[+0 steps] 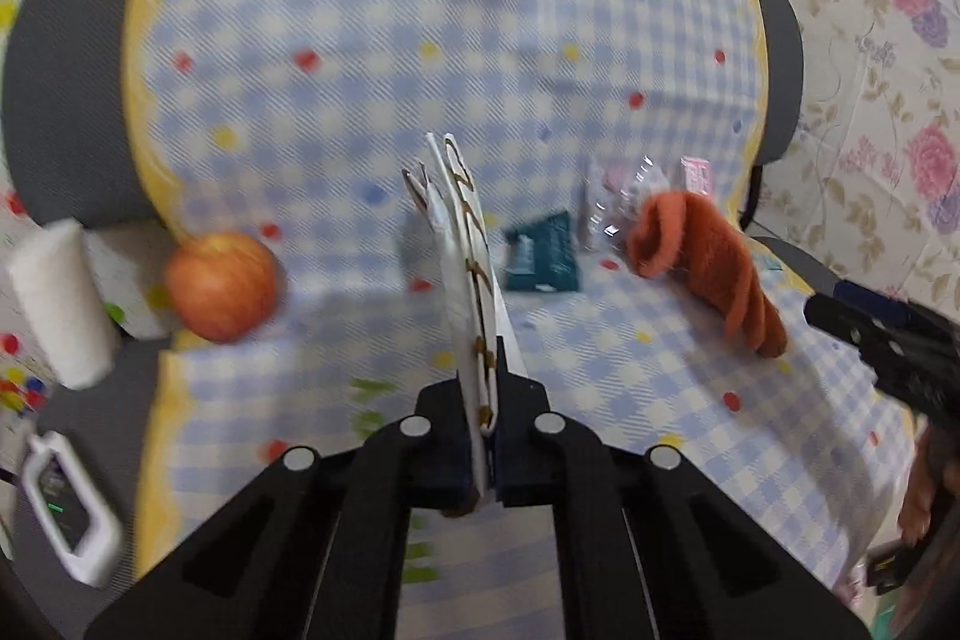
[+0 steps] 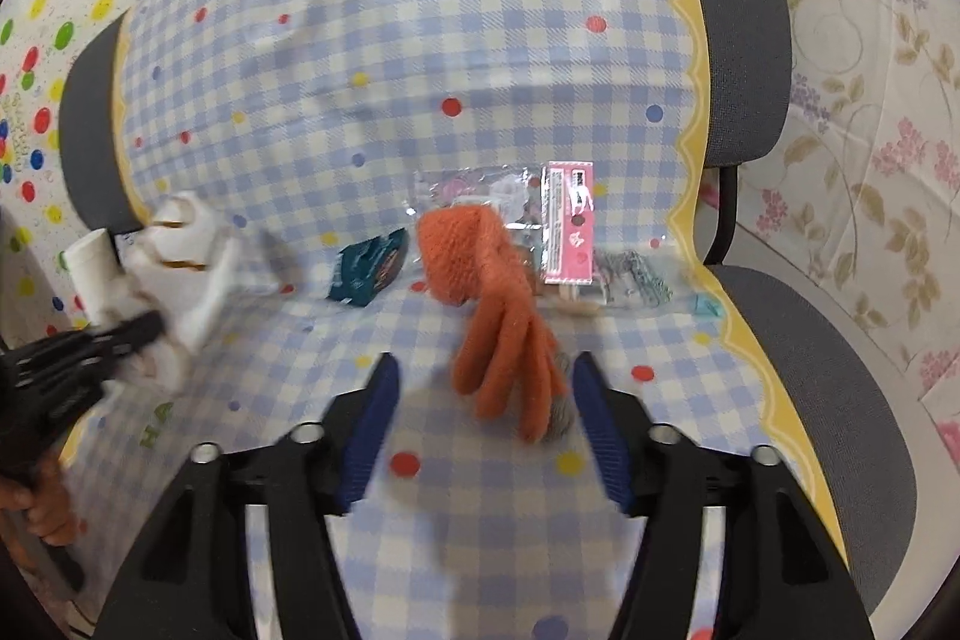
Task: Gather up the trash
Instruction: 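Grasp the white paper bag with the left tool while the right tool grasps the orange glove, then carry the paper bag and glove to the trash bag and open both tools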
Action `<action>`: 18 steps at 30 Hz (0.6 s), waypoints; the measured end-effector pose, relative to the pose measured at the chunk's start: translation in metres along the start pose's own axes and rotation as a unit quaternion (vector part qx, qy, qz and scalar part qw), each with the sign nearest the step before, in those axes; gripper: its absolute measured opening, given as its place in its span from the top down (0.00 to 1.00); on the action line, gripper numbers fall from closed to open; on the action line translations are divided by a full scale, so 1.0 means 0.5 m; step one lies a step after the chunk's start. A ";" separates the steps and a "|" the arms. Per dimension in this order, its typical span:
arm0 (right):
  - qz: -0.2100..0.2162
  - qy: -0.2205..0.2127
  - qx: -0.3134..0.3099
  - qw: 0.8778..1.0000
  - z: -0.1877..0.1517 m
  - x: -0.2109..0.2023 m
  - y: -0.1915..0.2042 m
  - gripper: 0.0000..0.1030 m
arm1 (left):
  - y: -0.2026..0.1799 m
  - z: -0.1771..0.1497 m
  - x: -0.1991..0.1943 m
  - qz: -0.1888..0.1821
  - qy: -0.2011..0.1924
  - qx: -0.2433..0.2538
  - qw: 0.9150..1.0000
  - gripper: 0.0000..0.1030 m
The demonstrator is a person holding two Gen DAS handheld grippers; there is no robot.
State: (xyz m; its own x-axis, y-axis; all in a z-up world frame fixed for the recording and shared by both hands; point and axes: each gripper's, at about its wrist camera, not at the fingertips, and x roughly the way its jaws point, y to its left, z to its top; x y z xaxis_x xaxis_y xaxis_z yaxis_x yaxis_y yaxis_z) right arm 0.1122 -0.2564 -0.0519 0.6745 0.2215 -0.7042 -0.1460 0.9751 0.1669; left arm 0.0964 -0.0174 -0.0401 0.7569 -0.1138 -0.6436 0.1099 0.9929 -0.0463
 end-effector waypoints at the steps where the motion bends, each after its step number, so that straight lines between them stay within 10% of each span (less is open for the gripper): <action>1: -0.003 -0.002 0.003 1.000 0.011 0.013 -0.007 0.38 | 0.005 0.003 -0.004 0.007 -0.003 0.003 1.000 0.98; 9: 0.038 0.029 0.030 0.998 0.088 0.164 -0.035 0.18 | 0.068 0.018 0.011 0.045 -0.005 -0.001 0.999 0.98; 10: 0.029 0.030 0.025 0.999 0.093 0.176 -0.030 0.21 | 0.073 0.015 0.016 0.044 -0.002 -0.001 0.999 0.98; 13: 0.025 0.045 0.028 0.998 0.102 0.202 -0.017 0.84 | 0.076 0.008 0.031 0.047 0.007 -0.002 0.999 0.98; 18: 0.029 0.038 -0.016 0.999 0.058 0.136 0.033 0.92 | 0.072 -0.010 0.020 0.033 0.012 0.006 0.999 0.98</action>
State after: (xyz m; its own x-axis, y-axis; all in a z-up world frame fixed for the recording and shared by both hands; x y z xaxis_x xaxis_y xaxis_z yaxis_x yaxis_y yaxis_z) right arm 0.1769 -0.2256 -0.0771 0.6068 0.2771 -0.7450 -0.2075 0.9600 0.1880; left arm 0.1046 0.0173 -0.0521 0.7478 -0.0465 -0.6623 0.0671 0.9977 0.0057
